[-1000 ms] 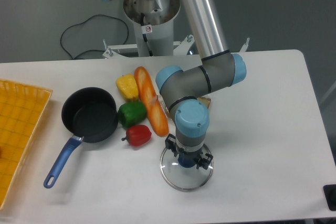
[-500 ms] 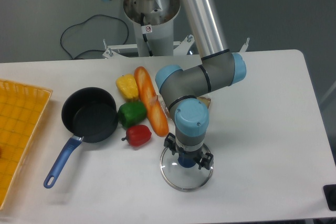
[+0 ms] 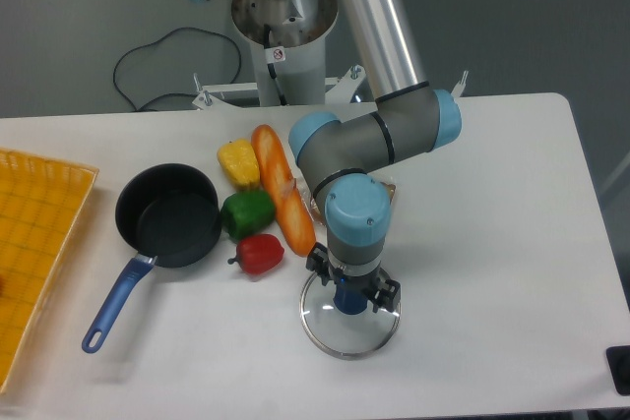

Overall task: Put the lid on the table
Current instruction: 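Open the gripper to release the lid knob and lift away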

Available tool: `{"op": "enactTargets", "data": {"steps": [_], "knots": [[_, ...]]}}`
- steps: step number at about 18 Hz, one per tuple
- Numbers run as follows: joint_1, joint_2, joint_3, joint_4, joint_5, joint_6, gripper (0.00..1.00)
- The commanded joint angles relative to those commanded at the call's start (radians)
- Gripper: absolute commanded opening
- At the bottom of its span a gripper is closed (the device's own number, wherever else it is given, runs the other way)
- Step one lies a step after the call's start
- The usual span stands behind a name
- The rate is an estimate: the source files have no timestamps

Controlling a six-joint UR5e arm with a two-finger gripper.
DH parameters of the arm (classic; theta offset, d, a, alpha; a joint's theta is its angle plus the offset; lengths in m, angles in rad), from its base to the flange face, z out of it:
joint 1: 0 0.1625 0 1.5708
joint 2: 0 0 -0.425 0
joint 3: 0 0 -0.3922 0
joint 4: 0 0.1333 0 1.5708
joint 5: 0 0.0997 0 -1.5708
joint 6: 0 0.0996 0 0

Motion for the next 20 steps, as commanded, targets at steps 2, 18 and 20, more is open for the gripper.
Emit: {"op": "enactTargets", "data": {"steps": [2, 18, 20], "knots": [[0.008, 0.026, 0.000, -0.011, 0.000, 0.008, 1.00], [0.074, 0.146, -0.014, -0.169, 0.003, 0.491, 1.00], [0.096, 0.161, -0.012, -0.193, 0.003, 0.582, 1.00]]}}
